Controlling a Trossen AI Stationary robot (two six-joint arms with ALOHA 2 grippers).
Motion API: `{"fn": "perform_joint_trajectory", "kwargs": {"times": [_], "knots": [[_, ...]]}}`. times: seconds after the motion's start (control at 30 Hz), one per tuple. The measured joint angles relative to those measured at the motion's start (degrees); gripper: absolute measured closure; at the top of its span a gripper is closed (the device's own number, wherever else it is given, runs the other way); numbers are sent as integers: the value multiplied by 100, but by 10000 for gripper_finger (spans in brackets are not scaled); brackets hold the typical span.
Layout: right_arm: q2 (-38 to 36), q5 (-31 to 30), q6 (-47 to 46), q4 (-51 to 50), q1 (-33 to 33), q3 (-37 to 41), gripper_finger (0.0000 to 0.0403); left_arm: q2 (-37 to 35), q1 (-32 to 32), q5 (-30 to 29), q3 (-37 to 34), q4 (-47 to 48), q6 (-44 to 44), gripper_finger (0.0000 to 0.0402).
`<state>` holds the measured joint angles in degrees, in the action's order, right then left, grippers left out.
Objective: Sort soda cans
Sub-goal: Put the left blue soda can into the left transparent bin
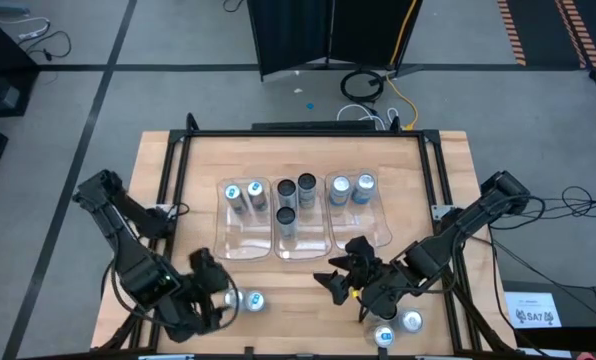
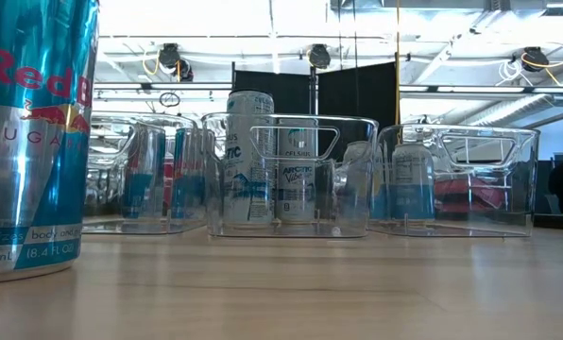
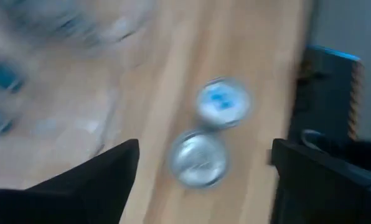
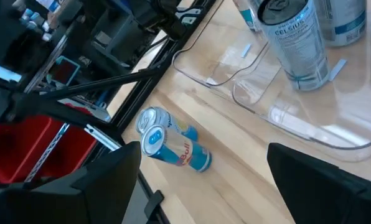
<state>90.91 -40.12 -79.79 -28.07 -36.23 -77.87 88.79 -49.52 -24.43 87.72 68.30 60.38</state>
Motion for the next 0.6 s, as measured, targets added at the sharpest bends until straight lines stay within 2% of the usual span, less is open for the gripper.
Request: {"fn": "perform_joint_trajectory", "kwargs": {"times": [0.13,0.27,0.4,0.6], "knots": [[7,-2,-53,0,-60,0,62,129,45,-2,-15,-906,-1429,26],[7,-9,12,0,-147,0,62,372,129,-2,-15,-1182,-2275,26],[7,-27,103,1,-212,0,62,685,313,131,-15,-1233,-2536,26],[7,-26,295,-4,-286,0,62,1113,836,1047,-15,-1525,-2479,26]]}}
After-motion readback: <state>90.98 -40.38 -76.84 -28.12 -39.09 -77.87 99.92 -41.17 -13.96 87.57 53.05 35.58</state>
